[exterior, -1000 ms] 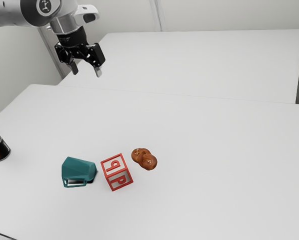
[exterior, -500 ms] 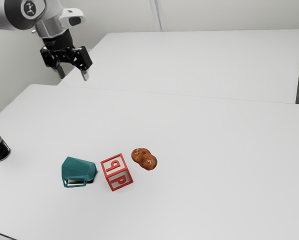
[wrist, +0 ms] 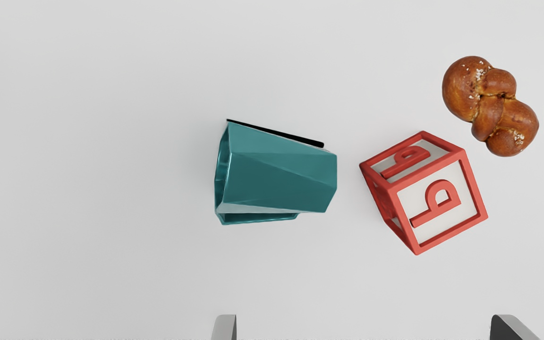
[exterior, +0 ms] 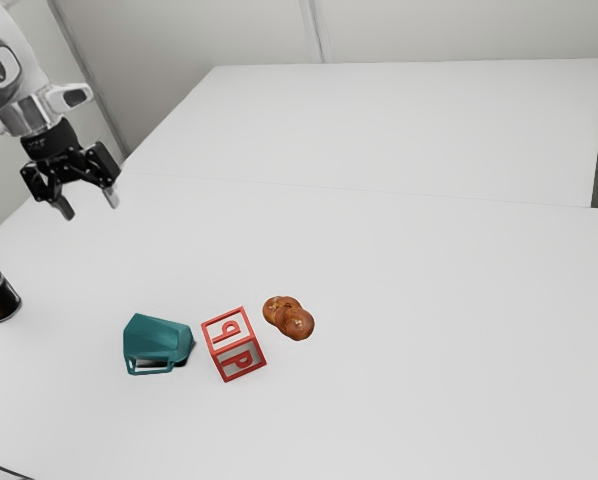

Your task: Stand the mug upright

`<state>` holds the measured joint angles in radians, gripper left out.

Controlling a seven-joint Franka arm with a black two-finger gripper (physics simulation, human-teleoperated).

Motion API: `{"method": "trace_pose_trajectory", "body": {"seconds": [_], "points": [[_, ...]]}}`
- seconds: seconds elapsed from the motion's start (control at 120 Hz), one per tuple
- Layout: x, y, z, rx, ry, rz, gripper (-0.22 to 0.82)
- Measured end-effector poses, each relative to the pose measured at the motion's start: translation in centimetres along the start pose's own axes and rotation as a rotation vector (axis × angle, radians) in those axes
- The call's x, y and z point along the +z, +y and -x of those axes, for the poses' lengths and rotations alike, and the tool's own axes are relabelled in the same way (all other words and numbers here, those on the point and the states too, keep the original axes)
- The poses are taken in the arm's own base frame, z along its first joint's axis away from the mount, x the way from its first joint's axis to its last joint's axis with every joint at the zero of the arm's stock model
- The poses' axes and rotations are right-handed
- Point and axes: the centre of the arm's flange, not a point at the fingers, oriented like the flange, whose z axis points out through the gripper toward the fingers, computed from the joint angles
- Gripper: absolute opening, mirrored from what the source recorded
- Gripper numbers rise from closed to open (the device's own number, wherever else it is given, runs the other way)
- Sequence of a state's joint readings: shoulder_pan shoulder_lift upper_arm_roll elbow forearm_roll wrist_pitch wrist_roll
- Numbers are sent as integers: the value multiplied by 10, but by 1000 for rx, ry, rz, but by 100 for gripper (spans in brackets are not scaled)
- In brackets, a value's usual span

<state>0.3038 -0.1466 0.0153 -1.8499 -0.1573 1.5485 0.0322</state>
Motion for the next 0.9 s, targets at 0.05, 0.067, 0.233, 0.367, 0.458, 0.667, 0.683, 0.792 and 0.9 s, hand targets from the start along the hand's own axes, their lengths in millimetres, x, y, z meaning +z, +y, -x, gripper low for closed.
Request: {"method": "trace_pose_trajectory", "body": {"seconds": [0.05, 0.067, 0.233, 0.367, 0.458, 0.667, 0.683, 0.792, 0.9], "points": [[11, -11, -1, -10, -6, 29, 58], [14, -14, -1, -10, -6, 38, 58], [40, -45, -2, -24, 2, 116, 58], [71, -65, -1, -29, 5, 187, 58], [91, -77, 1, -32, 14, 240, 58], [131, -96, 5, -25, 51, 354, 58], [134, -97, 6, -23, 55, 362, 58], [151, -101, 6, -5, 77, 407, 58], [167, -104, 5, 11, 91, 449, 58]]}}
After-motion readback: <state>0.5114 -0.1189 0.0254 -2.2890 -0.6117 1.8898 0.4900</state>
